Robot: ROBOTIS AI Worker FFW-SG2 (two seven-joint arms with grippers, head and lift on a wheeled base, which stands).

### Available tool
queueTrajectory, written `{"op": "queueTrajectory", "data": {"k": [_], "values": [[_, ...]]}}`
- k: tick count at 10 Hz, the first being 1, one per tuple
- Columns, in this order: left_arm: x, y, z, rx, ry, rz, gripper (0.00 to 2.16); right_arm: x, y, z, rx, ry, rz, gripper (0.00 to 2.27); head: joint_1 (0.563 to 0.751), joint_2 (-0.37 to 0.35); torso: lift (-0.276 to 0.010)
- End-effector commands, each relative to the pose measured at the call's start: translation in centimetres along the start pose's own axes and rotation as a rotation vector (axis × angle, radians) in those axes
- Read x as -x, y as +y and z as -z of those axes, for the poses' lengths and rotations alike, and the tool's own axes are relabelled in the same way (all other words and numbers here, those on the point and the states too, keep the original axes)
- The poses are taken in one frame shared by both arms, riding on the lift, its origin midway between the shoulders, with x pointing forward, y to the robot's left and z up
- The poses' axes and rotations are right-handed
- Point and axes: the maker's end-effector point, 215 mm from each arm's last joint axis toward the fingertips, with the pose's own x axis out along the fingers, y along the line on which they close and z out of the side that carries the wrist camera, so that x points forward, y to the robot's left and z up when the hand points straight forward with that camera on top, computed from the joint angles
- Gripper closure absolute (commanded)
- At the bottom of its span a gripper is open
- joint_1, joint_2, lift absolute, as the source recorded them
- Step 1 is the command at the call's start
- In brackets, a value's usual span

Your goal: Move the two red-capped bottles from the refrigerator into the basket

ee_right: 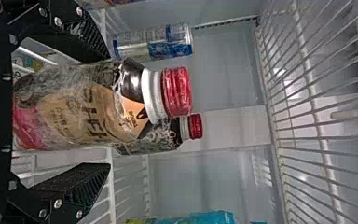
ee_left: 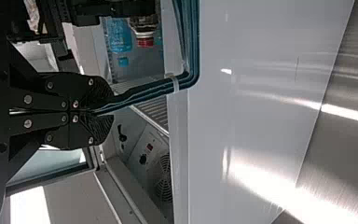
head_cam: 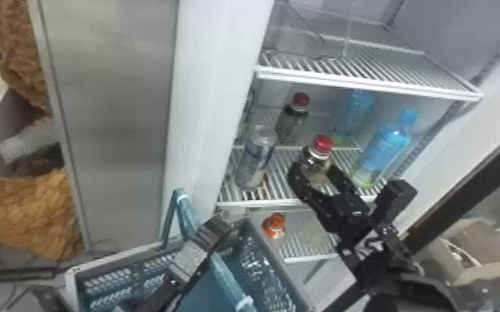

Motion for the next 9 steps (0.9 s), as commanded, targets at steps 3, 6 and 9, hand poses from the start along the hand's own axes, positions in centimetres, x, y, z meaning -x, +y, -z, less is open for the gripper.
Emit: {"op": "queueTrajectory", "data": {"k": [3, 6, 9], "values": [[0.1, 0.1, 0.1, 0.002, -0.001, -0.003, 1.20, -2.1, 0.7, 0.5, -0.009, 0.007, -0.025, 0.31, 0.695, -0.350, 0.000], [0.1, 0.1, 0.0, 0.002, -0.004, -0.002, 1.20, -2.8, 1.0, 1.4, -0.019, 0.029, -0.047, 1.18, 0.695, -0.350, 0.000], [0.1, 0.1, 0.1, 0.006, -0.004, -0.002, 1.20, -0.8, 1.2, -0.1, -0.002, 0.008, -0.046, 1.27, 0.695, -0.350, 0.000]]}}
